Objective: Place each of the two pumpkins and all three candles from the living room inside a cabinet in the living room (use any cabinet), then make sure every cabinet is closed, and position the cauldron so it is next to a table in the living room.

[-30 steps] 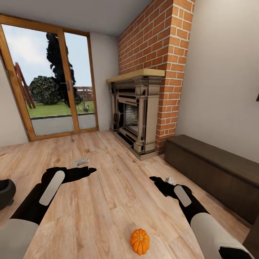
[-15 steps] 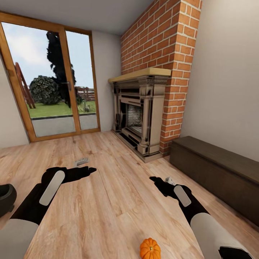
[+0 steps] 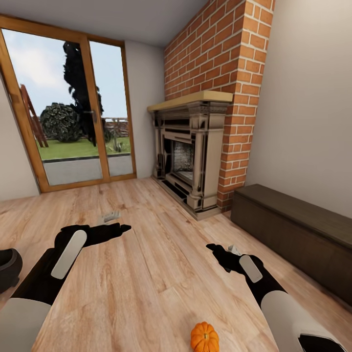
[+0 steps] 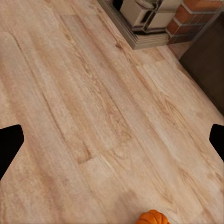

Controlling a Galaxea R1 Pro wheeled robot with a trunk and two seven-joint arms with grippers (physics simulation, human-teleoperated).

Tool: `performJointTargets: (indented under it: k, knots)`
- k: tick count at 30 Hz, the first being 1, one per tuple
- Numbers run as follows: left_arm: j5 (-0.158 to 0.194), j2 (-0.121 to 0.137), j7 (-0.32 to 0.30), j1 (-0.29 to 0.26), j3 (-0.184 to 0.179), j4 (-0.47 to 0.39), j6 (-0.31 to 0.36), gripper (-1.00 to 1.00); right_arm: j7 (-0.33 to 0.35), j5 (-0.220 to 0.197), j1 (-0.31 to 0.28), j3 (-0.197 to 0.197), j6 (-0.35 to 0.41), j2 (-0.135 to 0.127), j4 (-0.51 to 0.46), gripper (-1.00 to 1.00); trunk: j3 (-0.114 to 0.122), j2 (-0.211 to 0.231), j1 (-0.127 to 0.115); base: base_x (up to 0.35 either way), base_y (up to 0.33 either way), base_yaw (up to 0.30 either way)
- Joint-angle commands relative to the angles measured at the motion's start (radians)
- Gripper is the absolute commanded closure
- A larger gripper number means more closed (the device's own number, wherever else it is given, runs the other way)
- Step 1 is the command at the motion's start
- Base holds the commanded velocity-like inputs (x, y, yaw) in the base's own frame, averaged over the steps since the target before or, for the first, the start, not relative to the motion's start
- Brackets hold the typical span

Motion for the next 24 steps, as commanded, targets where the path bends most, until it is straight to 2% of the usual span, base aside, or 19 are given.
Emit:
performJointTargets:
  k: [1,6,14,24]
  knots:
    - [0.011,0.001,0.01,-0.001,-0.002,-0.002,0.002,-1.0,0.001,-0.001,-0.001,-0.008,0.007,0.001,0.0,-1.0,-0.004,-0.008,0.004,0.0,0.0,0.0]
    - [0.013,0.001,0.01,-0.001,0.005,-0.006,0.004,-1.0,-0.014,0.0,-0.001,-0.008,0.012,0.002,0.011,-1.0,-0.02,-0.04,0.021,0.0,0.0,0.0]
    - [0.017,0.002,0.009,-0.001,0.007,-0.017,0.049,-1.0,-0.078,-0.002,-0.005,-0.01,0.015,0.0,0.036,-1.0,-0.051,-0.042,0.025,0.0,0.0,0.0]
    - [0.017,0.002,0.004,-0.001,0.006,-0.018,0.057,-1.0,-0.087,-0.002,-0.005,-0.01,0.015,0.0,0.039,-1.0,-0.09,-0.044,0.03,-0.1,0.026,0.0]
